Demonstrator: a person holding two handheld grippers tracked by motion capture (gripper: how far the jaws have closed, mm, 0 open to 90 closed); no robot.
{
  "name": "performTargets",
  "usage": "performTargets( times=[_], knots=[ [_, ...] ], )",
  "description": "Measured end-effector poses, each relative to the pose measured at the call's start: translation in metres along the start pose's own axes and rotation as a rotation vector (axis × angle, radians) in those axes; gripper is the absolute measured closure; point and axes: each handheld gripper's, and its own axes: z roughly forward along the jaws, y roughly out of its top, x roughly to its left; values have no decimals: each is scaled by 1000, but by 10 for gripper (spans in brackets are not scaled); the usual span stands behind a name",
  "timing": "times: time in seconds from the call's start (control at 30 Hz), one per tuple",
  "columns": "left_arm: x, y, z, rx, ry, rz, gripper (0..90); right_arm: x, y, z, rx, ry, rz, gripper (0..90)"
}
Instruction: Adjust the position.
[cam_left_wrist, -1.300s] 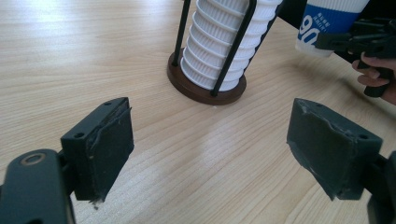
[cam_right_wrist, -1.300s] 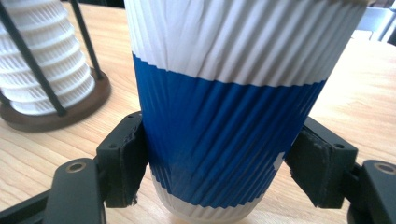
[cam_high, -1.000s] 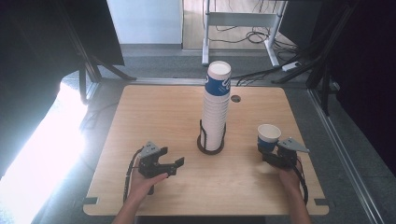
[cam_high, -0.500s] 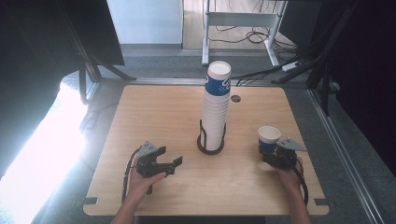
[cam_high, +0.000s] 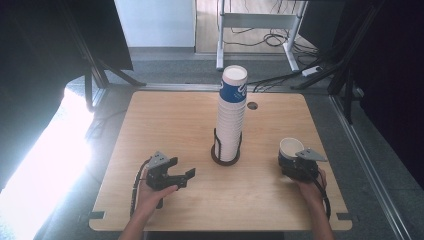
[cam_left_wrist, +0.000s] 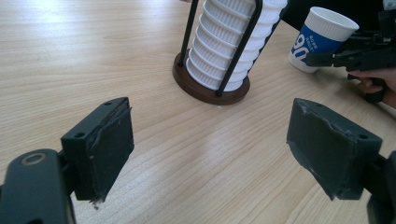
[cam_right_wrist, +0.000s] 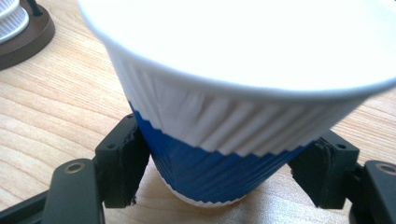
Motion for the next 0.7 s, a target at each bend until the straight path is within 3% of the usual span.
performTargets(
  times=[0.4, 0.53, 0.7],
  knots=[
    [0, 0, 0, 11, -5, 5, 149, 0, 0, 0, 12, 0, 4, 248],
    [0, 0, 0, 10, -7, 6, 149, -1, -1, -2, 11, 3, 30, 169],
    [1, 0, -1, 8, -5, 6, 149, -2, -1, -9, -24, 3, 65, 134]
  ],
)
